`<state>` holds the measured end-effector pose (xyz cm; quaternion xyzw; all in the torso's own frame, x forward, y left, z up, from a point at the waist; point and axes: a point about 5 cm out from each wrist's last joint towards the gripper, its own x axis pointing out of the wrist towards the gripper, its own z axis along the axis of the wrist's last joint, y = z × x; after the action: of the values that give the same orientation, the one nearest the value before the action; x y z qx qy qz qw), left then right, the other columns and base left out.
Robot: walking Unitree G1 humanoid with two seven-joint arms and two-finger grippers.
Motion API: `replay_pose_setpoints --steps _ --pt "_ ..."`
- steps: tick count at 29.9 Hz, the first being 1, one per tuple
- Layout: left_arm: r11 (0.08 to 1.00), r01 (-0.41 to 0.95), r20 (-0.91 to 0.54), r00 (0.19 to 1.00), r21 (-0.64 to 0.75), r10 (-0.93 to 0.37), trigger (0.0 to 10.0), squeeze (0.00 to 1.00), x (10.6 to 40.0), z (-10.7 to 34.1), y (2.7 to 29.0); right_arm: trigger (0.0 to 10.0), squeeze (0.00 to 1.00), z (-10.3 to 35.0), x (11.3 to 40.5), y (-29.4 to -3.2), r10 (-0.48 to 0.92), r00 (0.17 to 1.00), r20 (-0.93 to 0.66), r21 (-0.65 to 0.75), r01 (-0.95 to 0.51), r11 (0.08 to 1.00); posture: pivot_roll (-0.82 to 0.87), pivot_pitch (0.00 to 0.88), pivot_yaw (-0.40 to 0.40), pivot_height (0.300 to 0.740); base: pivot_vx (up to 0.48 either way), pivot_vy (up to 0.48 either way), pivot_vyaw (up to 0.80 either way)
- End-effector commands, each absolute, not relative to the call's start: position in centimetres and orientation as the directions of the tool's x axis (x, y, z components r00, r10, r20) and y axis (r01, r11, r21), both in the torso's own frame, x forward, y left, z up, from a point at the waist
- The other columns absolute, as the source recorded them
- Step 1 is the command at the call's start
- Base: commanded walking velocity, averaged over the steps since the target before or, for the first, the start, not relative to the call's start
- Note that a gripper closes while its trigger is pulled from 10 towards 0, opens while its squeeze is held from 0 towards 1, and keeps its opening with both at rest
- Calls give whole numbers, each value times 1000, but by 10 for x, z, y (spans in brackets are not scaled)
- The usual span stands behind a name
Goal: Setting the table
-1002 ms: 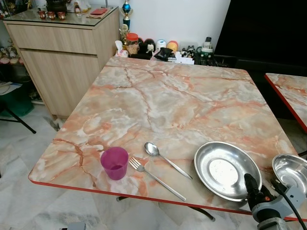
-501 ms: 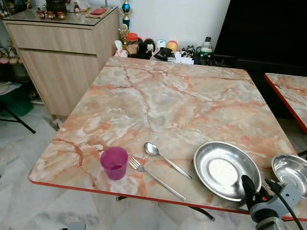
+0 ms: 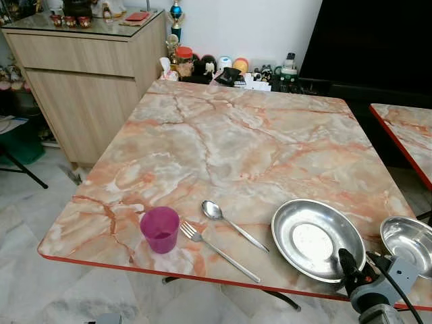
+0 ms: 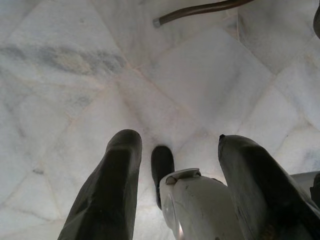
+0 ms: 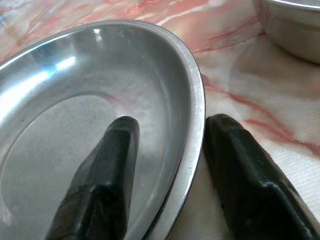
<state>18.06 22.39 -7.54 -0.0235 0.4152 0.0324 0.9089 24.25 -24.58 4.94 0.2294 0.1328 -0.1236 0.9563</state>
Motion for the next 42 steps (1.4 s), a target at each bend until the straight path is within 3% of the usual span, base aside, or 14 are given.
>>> replay_pose_setpoints --steps 1,21,28,35,36,37,38,42 --pt "998 -65 -776 630 -15 30 10000 0 174 -79 221 0 0 33 237 -238 -143 908 -395 406 312 859 8 74 -56 740 0 0 0" --pt "998 -67 -776 630 -9 35 10000 0 175 -79 222 0 0 35 242 -235 -147 915 -375 405 305 862 13 72 -57 740 0 0 0" --pt "999 -52 -766 642 11 41 10000 0 178 -77 223 0 0 63 249 -246 -311 935 -171 479 354 803 14 74 -54 740 0 0 0" --pt "998 -52 -761 647 18 47 10000 0 178 -77 223 0 0 86 256 -248 -334 942 -21 557 288 779 13 73 -53 740 0 0 0" --pt "999 -49 -759 649 21 47 10000 0 178 -77 223 1412 0 92 258 -248 -349 937 17 576 276 769 13 73 -53 740 0 0 0" --pt "999 -49 -759 649 21 47 10000 0 178 -77 223 1412 0 92 258 -248 -349 937 17 576 276 769 13 73 -53 740 0 0 0" --pt "999 -46 -760 649 23 47 10000 0 178 -77 222 10000 0 95 259 -247 -352 935 38 587 264 766 14 73 -52 740 0 0 0" --pt "999 -37 -764 643 33 49 10000 0 177 -78 222 10000 0 104 265 -243 -338 938 80 605 224 764 15 70 -51 740 0 0 0"
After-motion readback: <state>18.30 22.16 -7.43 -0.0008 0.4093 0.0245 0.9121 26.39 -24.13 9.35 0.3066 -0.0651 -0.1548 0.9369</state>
